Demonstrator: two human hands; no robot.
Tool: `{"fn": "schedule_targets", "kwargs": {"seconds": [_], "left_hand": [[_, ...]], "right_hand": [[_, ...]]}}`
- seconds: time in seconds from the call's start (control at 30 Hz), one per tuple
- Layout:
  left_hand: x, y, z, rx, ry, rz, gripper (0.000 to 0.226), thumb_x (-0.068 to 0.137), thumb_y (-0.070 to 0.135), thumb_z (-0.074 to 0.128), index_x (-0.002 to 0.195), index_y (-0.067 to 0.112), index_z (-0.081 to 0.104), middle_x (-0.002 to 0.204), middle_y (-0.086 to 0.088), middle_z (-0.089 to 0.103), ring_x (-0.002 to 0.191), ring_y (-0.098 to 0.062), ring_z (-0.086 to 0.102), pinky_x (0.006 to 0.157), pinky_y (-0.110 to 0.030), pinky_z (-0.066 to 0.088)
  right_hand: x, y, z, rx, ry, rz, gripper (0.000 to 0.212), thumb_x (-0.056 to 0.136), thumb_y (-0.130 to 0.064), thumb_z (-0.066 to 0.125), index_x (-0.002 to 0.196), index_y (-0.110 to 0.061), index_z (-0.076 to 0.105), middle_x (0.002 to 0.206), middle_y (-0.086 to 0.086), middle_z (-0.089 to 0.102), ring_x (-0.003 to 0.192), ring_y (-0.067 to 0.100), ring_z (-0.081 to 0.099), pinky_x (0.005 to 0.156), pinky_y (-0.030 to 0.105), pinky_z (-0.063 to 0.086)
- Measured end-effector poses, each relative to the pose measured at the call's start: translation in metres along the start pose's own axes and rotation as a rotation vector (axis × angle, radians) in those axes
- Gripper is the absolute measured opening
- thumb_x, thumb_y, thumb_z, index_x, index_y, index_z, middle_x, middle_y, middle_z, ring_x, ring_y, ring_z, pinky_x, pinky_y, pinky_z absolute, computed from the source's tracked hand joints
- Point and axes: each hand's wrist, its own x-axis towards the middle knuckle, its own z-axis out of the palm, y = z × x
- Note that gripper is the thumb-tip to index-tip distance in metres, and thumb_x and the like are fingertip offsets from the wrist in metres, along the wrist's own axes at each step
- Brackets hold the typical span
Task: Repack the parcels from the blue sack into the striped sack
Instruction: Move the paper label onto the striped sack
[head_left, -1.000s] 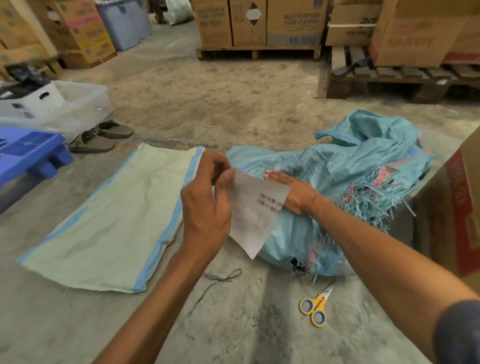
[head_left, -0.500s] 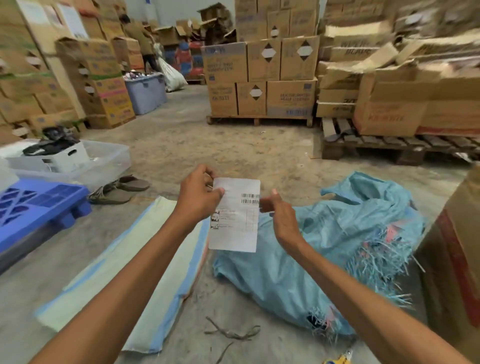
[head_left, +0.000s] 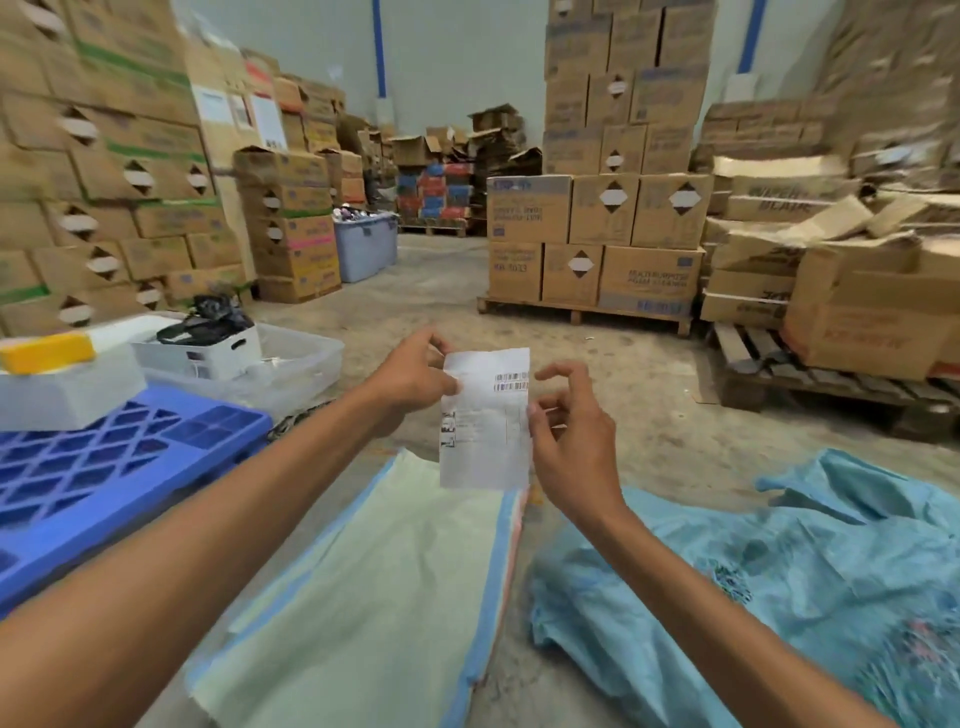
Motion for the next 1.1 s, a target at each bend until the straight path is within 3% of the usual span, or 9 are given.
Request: {"fn": "schedule_targets", "kwargs": {"seconds": [0.13,0.27,0.43,0.57,0.67,0.8,0.87,0.97,1.1], "left_hand": [[0.000,-0.017,-0.040,-0.043,0.074,-0.034,0.036,0.083,-0.011,0.061,0.104,0.015,0.048,0.105,-0.012,0.064,0.071,-0.013,0.053,0.043,-0.013,0.039],[-0.001,-0.047,-0.061,-0.095,0.116,-0.037,0.040,0.078,-0.008,0.061,0.109,0.013,0.048,0.114,-0.012,0.063,0.087,-0.024,0.061,0.060,-0.034,0.049],[0.011,-0.109,-0.063,-0.030,0.205,0.022,0.045,0.076,-0.005,0.065,0.107,0.023,0.048,0.103,0.002,0.061,0.088,-0.023,0.063,0.062,-0.048,0.057],[0.041,-0.179,-0.051,-0.033,0.189,0.012,0.066,0.069,0.005,0.077,0.115,0.045,0.049,0.121,-0.010,0.056,0.101,-0.029,0.062,0.070,-0.048,0.060],[0.065,-0.227,-0.036,-0.073,0.178,-0.029,0.078,0.071,0.001,0.079,0.127,0.041,0.043,0.114,-0.010,0.053,0.083,-0.025,0.064,0.069,-0.047,0.058],[0.102,-0.302,-0.005,-0.090,0.179,-0.073,0.058,0.070,-0.003,0.073,0.107,0.031,0.045,0.112,-0.017,0.053,0.079,-0.028,0.064,0.066,-0.051,0.058],[0.121,-0.336,0.008,-0.046,0.192,-0.084,0.045,0.072,-0.004,0.071,0.098,0.025,0.049,0.106,-0.014,0.056,0.082,-0.032,0.065,0.063,-0.046,0.057],[0.144,-0.377,0.022,0.078,0.185,-0.118,0.029,0.076,-0.006,0.069,0.087,0.019,0.061,0.091,-0.002,0.059,0.075,-0.020,0.059,0.060,-0.031,0.051],[0.159,-0.415,0.038,0.168,0.101,-0.128,0.030,0.075,-0.007,0.068,0.082,0.022,0.071,0.085,0.010,0.066,0.072,-0.014,0.058,0.067,-0.033,0.053]], "right_hand": [[0.010,-0.019,0.050,-0.051,-0.007,-0.032,0.021,0.095,-0.007,0.056,0.102,-0.020,0.071,0.093,-0.010,0.069,0.075,0.001,0.060,0.065,0.016,0.047],[0.008,-0.014,0.088,-0.046,-0.021,0.040,0.025,0.088,-0.011,0.066,0.110,-0.019,0.074,0.098,-0.006,0.070,0.072,-0.001,0.059,0.071,0.017,0.050],[-0.010,0.025,0.135,0.004,-0.062,0.147,0.034,0.087,-0.007,0.068,0.119,-0.019,0.071,0.093,-0.001,0.068,0.067,0.004,0.059,0.066,0.011,0.048],[-0.022,0.078,0.170,0.024,-0.082,0.222,0.037,0.088,-0.002,0.066,0.121,-0.018,0.069,0.098,0.003,0.066,0.069,0.003,0.059,0.064,0.009,0.047],[-0.024,0.122,0.190,-0.004,-0.099,0.260,0.037,0.087,-0.002,0.066,0.121,-0.016,0.069,0.096,0.004,0.066,0.061,0.001,0.058,0.061,0.010,0.047],[-0.020,0.195,0.226,-0.080,-0.129,0.347,0.040,0.087,-0.003,0.065,0.125,-0.015,0.067,0.100,0.004,0.066,0.060,0.000,0.059,0.060,0.009,0.047],[-0.018,0.228,0.245,-0.114,-0.157,0.388,0.040,0.087,-0.004,0.064,0.126,-0.015,0.066,0.104,0.006,0.067,0.060,0.003,0.060,0.065,0.013,0.050],[-0.014,0.270,0.272,-0.136,-0.204,0.483,0.042,0.086,-0.006,0.065,0.127,-0.014,0.065,0.106,0.006,0.068,0.070,0.012,0.067,0.080,0.027,0.057],[-0.022,0.308,0.291,-0.155,-0.211,0.586,0.045,0.083,-0.008,0.068,0.128,-0.012,0.066,0.104,0.008,0.071,0.090,0.021,0.069,0.093,0.038,0.054]]}}
